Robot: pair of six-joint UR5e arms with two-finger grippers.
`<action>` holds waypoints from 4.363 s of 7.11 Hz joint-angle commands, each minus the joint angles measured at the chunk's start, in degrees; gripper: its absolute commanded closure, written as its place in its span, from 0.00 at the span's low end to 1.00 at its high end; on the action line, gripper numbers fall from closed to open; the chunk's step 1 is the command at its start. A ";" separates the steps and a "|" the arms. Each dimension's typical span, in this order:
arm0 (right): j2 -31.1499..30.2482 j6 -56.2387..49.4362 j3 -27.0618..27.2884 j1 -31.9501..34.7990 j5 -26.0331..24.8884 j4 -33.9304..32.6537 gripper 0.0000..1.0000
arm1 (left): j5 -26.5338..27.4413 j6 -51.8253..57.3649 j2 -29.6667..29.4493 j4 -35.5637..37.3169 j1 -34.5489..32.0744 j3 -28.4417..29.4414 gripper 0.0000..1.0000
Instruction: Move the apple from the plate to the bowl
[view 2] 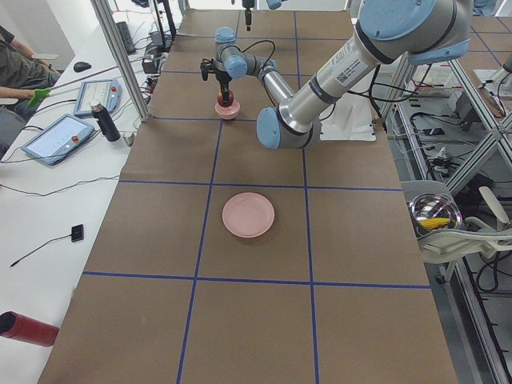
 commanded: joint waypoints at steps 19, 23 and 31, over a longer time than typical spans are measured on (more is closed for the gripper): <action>-1.02 -0.47 -0.64 3.01 1.01 0.24 0.00 | -12.96 51.03 59.57 -4.61 -22.44 -41.82 0.02; -0.76 -2.15 -1.08 3.28 1.10 0.15 0.00 | -13.68 84.12 63.50 0.15 -40.84 -29.82 0.02; -3.56 -1.88 -0.37 6.86 1.88 -0.11 0.00 | -23.35 83.25 66.11 0.14 -43.50 -35.12 0.02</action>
